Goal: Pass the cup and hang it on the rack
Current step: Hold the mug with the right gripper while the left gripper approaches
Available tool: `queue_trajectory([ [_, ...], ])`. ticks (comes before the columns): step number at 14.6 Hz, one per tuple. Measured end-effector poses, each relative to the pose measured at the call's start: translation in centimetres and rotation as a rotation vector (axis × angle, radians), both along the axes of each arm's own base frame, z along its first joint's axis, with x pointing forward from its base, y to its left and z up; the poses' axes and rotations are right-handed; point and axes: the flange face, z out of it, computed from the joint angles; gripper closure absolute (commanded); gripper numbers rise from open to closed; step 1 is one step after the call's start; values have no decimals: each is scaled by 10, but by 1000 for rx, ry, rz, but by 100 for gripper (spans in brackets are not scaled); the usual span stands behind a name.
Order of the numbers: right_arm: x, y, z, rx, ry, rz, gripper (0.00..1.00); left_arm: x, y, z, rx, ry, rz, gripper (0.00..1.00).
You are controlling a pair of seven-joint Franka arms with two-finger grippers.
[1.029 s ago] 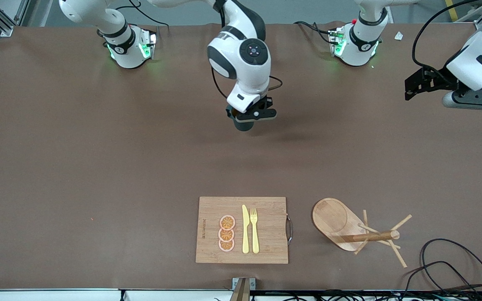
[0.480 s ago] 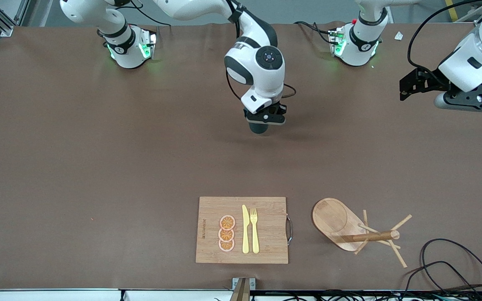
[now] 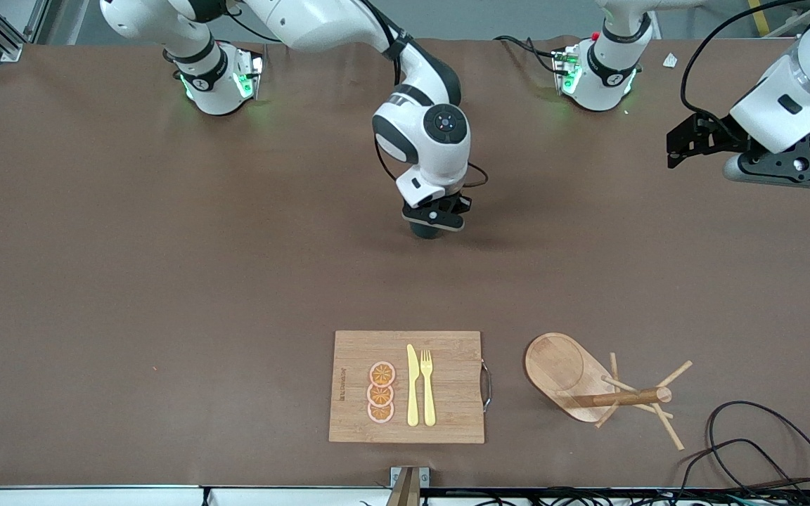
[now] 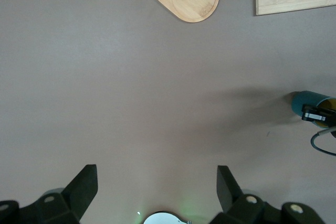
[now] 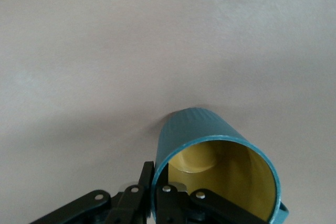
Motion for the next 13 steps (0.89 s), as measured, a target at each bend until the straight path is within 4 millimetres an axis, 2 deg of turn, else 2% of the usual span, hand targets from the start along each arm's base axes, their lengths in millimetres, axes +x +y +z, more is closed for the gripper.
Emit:
queue_trajectory([
  [8,1,3,-10,-8,6,-54,99,5,-7,-1,-6,-1,-13,0],
  [10,1,3,-11,-4,13,-60,100,9,-19,-8,-9,1,-12,0],
  [13,0,4,-10,5,28,-100,100,18,-50,-26,-16,-3,-2,0],
])
